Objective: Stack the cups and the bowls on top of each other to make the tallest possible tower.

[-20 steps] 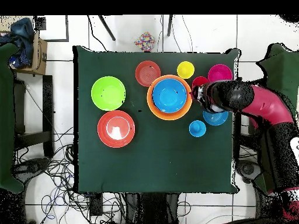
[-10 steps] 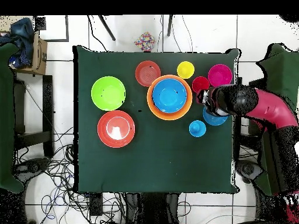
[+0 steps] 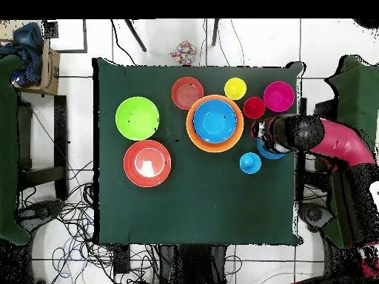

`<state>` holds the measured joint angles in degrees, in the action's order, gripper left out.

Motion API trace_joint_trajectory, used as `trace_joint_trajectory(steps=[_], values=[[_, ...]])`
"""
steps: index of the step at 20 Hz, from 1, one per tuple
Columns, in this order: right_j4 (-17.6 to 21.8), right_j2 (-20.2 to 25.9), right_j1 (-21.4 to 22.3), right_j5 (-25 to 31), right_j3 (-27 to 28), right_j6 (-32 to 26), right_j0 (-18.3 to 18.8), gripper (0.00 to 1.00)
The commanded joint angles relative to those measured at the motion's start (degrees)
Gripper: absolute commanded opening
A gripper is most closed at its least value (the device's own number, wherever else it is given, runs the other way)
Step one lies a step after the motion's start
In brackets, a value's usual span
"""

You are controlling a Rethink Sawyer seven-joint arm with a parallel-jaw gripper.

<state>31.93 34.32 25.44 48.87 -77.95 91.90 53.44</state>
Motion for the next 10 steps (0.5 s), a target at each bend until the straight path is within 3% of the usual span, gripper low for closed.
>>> trace_joint_trajectory(steps=[1, 10], values=[[6.08, 1.66, -4.29, -3.39, -3.23, -15.64, -0.78, 1.00], [8.44, 1.48, -5.32, -5.09, -4.11, -14.07, -1.49, 1.00]])
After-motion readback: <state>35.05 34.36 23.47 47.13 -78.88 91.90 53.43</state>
